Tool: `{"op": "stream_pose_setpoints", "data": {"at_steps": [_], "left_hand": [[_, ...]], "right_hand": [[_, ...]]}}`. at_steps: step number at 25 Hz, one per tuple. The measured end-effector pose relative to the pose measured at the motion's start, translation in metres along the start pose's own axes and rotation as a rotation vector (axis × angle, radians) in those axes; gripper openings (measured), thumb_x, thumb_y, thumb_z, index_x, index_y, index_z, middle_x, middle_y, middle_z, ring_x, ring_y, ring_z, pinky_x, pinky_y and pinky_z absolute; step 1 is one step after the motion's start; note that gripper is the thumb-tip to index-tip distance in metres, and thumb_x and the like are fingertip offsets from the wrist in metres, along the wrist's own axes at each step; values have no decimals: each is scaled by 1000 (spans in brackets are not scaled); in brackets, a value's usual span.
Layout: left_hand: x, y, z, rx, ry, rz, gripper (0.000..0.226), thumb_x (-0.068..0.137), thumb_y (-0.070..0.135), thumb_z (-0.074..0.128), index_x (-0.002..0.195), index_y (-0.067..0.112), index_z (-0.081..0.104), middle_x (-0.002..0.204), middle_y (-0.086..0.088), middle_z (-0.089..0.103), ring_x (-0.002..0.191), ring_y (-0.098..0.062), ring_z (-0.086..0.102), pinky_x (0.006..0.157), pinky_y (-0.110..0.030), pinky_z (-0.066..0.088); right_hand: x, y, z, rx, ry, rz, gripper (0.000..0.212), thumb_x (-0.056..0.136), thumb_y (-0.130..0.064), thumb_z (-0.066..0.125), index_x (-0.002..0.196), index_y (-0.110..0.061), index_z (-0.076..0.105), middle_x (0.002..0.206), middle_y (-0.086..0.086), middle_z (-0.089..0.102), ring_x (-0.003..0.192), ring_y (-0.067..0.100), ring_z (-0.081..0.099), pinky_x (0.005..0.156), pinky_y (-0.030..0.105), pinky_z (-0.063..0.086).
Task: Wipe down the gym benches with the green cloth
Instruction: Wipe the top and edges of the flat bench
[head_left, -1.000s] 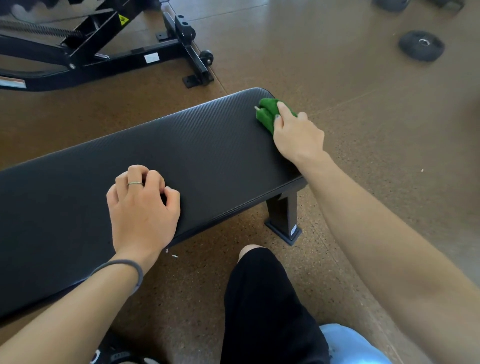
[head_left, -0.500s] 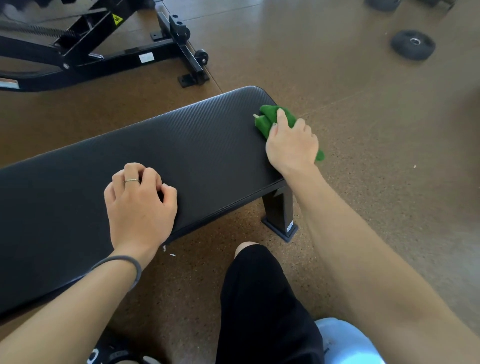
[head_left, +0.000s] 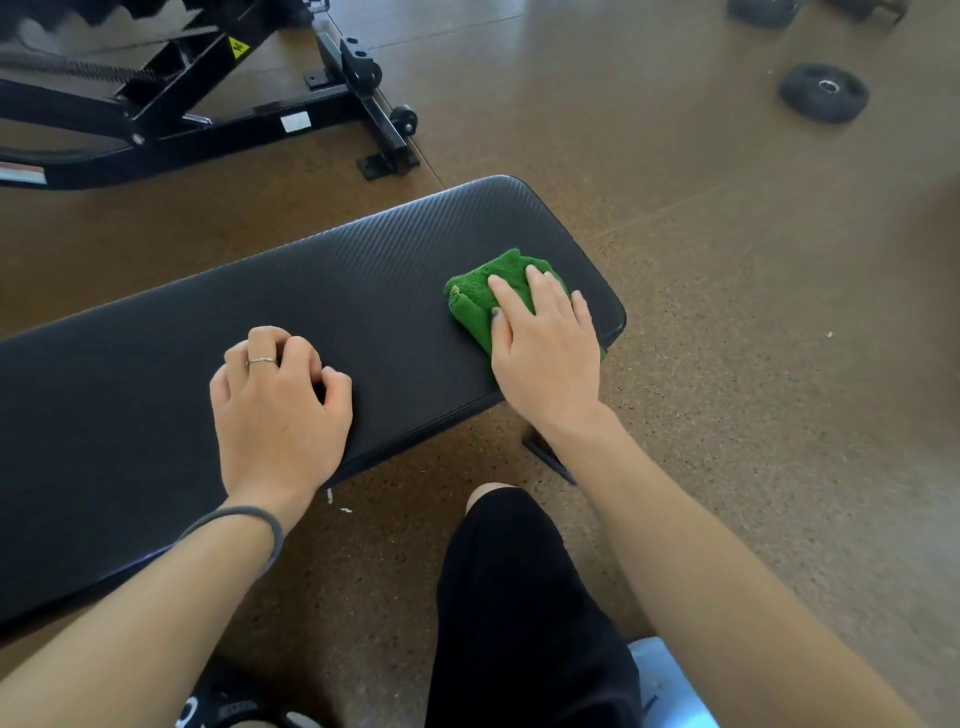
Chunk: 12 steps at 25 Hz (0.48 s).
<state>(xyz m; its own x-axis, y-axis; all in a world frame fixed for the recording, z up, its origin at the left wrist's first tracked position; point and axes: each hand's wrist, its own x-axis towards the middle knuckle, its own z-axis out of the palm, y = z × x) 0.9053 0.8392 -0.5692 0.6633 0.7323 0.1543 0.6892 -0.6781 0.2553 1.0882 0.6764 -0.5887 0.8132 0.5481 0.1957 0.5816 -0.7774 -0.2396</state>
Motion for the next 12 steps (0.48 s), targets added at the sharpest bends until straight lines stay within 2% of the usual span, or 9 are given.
{"op": "stream_pose_setpoints", "data": {"at_steps": [3, 6, 8, 12], "left_hand": [[0, 2, -1, 1, 6, 2, 21, 99, 28, 49, 90, 13, 60, 117, -7, 53, 114, -31, 48, 103, -51, 41], [0, 2, -1, 8, 10, 8, 20, 99, 28, 49, 90, 13, 59, 116, -7, 53, 113, -31, 48, 102, -50, 42], [-1, 0, -1, 12, 12, 13, 21, 99, 28, 49, 91, 12, 60, 117, -8, 53, 113, -31, 49, 102, -50, 42], [2, -1, 0, 0, 10, 6, 22, 99, 30, 48, 89, 13, 59, 118, -8, 54, 113, -31, 49, 103, -50, 42]], "right_hand": [[-31, -40, 8, -2, 15, 24, 49, 108, -32, 35, 154, -20, 45, 159, 18, 41, 150, 34, 35, 126, 49, 23], [-59, -44, 2, 29, -19, -136, 48, 107, -31, 36, 152, -20, 48, 158, 18, 44, 148, 33, 39, 125, 49, 26], [-31, -24, -2, 13, -38, -227, 47, 107, -32, 35, 148, -17, 53, 154, 17, 50, 145, 32, 43, 123, 48, 28], [60, -25, 5, -57, -128, -126, 48, 111, -30, 29, 153, -12, 44, 160, 18, 41, 150, 32, 35, 126, 45, 19]]}}
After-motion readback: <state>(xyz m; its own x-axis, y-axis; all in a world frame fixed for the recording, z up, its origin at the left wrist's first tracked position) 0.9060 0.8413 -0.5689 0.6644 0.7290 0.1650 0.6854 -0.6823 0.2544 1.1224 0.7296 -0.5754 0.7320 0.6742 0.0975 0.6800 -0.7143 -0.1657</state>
